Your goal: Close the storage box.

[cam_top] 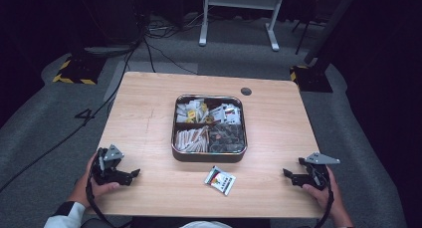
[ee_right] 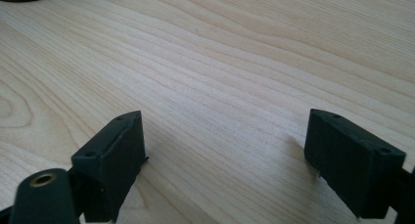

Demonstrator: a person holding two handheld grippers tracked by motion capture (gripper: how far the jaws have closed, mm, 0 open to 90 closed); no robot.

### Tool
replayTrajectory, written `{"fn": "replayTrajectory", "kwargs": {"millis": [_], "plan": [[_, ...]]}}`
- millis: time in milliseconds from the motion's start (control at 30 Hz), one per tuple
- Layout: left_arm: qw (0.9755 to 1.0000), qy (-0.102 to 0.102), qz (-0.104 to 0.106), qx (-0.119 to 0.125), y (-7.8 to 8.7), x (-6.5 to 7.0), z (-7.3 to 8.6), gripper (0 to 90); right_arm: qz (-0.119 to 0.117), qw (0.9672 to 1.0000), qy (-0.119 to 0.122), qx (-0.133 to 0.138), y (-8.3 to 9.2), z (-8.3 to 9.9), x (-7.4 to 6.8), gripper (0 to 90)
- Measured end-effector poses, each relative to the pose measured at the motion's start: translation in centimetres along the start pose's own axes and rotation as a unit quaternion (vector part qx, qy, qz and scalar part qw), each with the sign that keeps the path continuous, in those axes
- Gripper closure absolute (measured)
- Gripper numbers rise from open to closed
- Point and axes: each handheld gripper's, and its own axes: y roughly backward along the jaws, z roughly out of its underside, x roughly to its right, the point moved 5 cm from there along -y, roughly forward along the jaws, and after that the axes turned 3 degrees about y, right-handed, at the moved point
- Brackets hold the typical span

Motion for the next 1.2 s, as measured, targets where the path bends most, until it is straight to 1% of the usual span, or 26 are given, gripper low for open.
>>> {"fn": "replayTrajectory", "kwargs": {"millis": [400,1200], "plan": [[1.0000,0.001,0.000,0.002,0.01,0.03,0.04,0.4,0.008,1.0000,-0.006,-0.001,-0.20,-0.17,0.11,15.1],[1.0000,-0.001,0.004,0.000,-0.08,-0.03,-0.08,0.2,0.007,1.0000,-0.005,-0.001,-0.42,-0.33,0.22,14.1]]}}
